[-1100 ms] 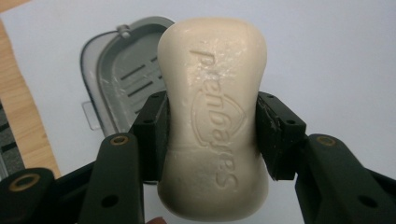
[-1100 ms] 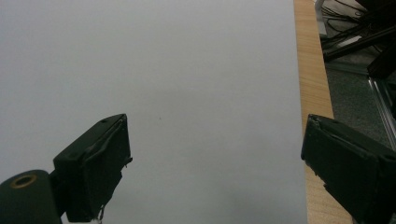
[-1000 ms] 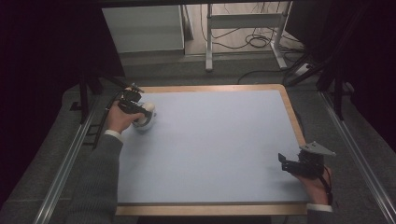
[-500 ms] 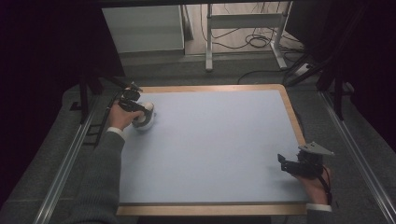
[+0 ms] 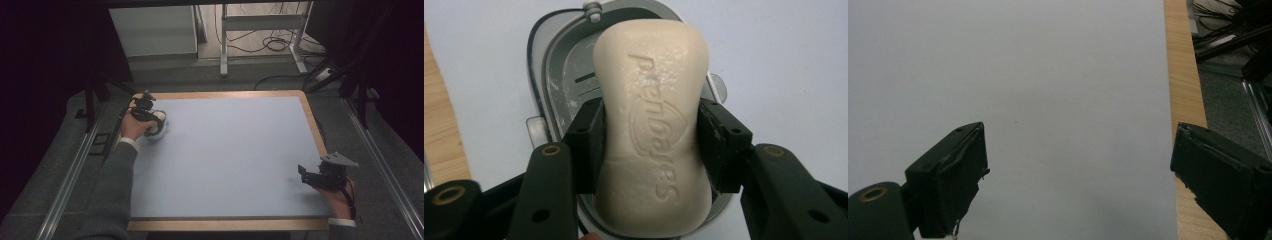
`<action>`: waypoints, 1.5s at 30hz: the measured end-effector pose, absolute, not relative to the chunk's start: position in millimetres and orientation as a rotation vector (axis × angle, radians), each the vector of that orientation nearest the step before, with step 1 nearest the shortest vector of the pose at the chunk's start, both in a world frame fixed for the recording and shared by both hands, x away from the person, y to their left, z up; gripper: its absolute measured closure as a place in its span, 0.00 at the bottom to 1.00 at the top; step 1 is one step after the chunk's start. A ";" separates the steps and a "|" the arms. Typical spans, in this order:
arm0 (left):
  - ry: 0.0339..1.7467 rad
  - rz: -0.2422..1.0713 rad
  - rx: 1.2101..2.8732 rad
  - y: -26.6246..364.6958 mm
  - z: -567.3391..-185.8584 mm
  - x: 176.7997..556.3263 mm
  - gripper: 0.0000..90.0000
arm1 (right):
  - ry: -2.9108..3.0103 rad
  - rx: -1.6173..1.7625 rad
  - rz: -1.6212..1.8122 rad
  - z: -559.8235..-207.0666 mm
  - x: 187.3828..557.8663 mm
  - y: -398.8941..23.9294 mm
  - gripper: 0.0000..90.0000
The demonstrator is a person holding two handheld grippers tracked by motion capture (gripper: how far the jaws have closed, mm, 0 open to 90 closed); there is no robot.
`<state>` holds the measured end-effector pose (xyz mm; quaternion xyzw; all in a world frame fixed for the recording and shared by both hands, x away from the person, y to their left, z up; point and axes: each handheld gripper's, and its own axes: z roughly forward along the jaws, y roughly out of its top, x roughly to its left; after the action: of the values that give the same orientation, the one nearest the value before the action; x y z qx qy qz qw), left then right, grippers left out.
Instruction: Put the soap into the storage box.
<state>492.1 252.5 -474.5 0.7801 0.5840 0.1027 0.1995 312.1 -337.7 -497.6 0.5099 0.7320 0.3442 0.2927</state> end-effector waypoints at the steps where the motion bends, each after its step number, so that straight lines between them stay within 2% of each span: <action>1: 1.622 0.290 2.175 252.4 -473.8 491.3 0.54 | 1.950 1.358 0.917 -497.5 312.0 -337.7 0.09; 18: 1.480 0.350 2.157 244.6 -449.1 465.8 0.38 | 1.947 1.353 0.920 -496.0 311.2 -336.5 0.09; 32: 1.286 0.343 2.157 230.9 -442.7 418.3 0.33 | 1.948 1.346 0.914 -495.9 311.2 -336.0 0.09; 45: 1.126 0.299 2.170 216.5 -459.8 364.6 0.30 | 1.947 1.342 0.913 -494.8 310.3 -335.8 0.09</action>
<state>364.6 216.5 -459.8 0.8308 0.4312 0.1144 0.3329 310.3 -335.8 -494.8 0.5052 0.7330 0.3437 0.2990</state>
